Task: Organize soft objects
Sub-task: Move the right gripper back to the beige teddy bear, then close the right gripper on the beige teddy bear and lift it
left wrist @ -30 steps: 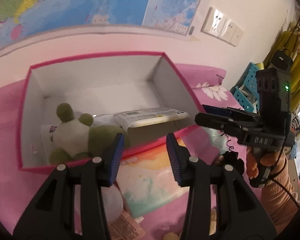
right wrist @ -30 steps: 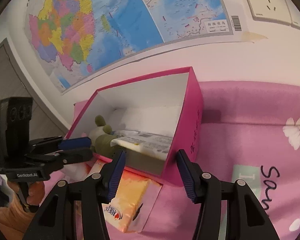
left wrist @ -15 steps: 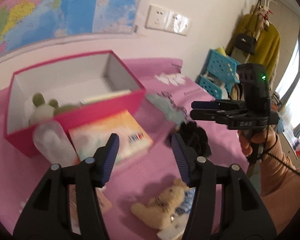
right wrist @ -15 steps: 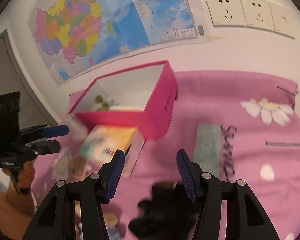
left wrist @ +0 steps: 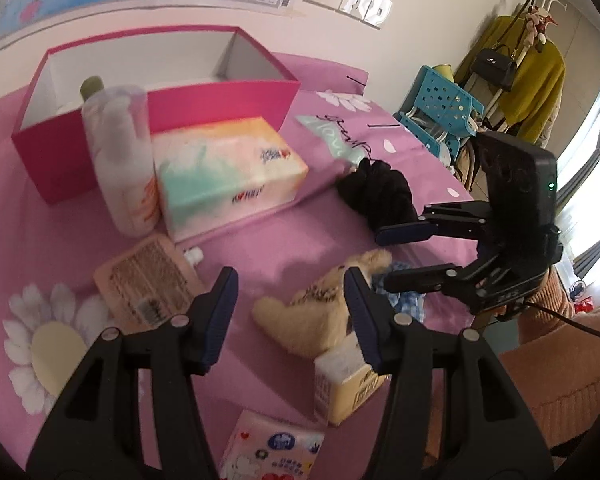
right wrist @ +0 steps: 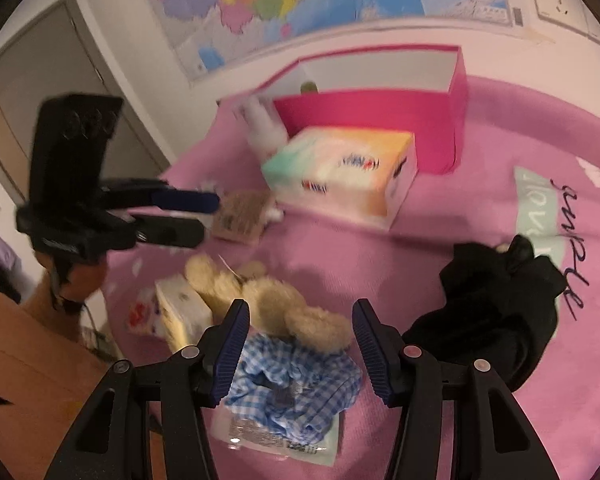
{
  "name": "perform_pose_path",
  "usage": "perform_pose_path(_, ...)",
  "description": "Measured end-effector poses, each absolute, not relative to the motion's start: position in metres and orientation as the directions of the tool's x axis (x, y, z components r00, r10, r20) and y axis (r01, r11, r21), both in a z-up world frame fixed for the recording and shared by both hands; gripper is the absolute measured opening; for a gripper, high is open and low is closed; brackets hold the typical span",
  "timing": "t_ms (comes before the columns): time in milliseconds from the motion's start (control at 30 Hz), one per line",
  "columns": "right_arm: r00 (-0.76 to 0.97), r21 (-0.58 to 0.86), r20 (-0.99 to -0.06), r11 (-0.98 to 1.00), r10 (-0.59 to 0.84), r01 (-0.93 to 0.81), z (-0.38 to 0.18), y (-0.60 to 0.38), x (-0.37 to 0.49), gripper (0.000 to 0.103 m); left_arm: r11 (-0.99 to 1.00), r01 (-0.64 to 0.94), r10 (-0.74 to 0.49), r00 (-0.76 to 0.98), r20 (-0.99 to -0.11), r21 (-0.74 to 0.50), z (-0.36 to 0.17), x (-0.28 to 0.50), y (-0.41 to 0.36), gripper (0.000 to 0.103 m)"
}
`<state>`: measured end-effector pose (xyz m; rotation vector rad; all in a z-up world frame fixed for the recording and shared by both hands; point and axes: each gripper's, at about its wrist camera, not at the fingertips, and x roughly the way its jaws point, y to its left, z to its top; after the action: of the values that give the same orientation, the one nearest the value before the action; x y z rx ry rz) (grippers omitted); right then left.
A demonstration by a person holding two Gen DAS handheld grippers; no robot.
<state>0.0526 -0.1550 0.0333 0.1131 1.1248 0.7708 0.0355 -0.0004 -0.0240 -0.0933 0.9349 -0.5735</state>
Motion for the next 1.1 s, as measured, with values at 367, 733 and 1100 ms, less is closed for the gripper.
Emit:
perform_pose_path(367,0.194,0.513,-0.738,0.724,0.646,-0.462,0.016,-0.158,0.057,0.019,0.821,0.416,-0.55,0.395,-0.736,-0.391,-0.04,0.032,0.007,0.056)
perform_pose_path(733,0.21,0.57,-0.715,0.729,0.667,-0.378,0.003,-0.152,0.09,0.017,0.823,0.378,-0.552,0.349,-0.757,-0.425,-0.059,0.056,0.011,0.056)
perform_pose_path(1100,0.188,0.628,-0.682,0.698,0.706,-0.343,-0.007,-0.159,0.091,0.032,0.827,0.385,-0.543,0.365,-0.756,-0.408,-0.053,0.056,0.008,0.038)
